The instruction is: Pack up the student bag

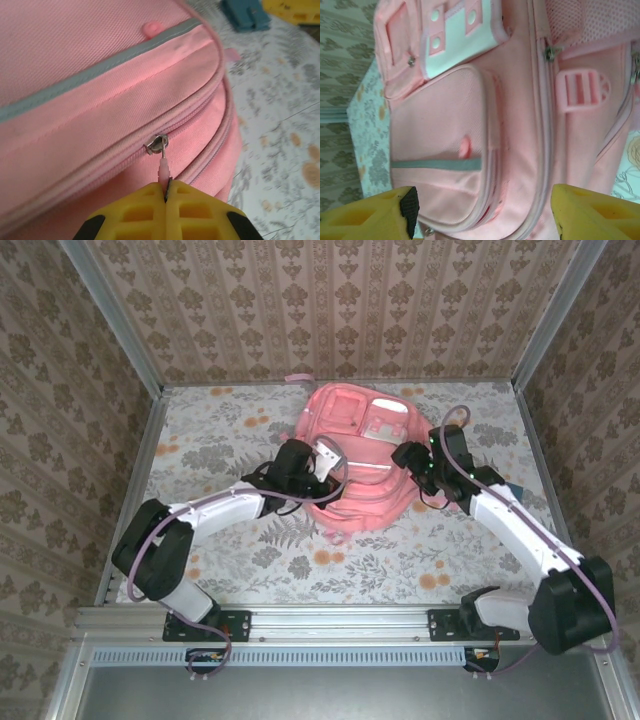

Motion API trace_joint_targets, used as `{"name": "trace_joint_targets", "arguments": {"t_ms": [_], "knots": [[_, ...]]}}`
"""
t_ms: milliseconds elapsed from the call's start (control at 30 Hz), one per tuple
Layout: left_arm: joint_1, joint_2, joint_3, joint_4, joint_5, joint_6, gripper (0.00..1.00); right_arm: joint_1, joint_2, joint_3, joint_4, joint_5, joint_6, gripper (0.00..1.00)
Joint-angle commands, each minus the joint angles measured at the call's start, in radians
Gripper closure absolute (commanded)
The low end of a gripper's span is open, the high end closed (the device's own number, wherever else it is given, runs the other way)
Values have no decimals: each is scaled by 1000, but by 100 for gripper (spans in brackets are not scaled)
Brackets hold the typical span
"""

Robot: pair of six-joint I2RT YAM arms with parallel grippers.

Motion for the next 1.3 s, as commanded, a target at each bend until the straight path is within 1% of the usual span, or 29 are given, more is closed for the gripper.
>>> {"name": "trace_joint_targets", "arguments": {"t_ms": [0,167,333,467,567,700,867,1067,1200,1267], "knots": [[-36,38,77,133,120,-36,100,1,-15,-42,-42,-21,95,29],[-64,112,151,126,114,-44,100,15,11,-74,40,-117,202,35],[-64,130,169,102,101,-43,100,23,70,-78,79,-127,253,46],[-64,122,163,70,85,-33,100,22,106,-76,101,-100,255,60],[-61,109,156,27,54,-18,100,20,127,-55,90,-60,230,74],[-25,73,111,-22,12,-12,100,11,135,-36,61,0,190,87],[44,11,36,-87,-63,27,100,-6,112,-36,36,47,157,89],[102,-9,-9,-100,-100,60,100,-16,104,-23,45,29,135,90],[140,-21,-40,-74,-190,76,100,-17,112,-11,38,19,125,90],[159,-25,-44,-88,-226,91,100,-17,114,-10,33,16,122,90]]}}
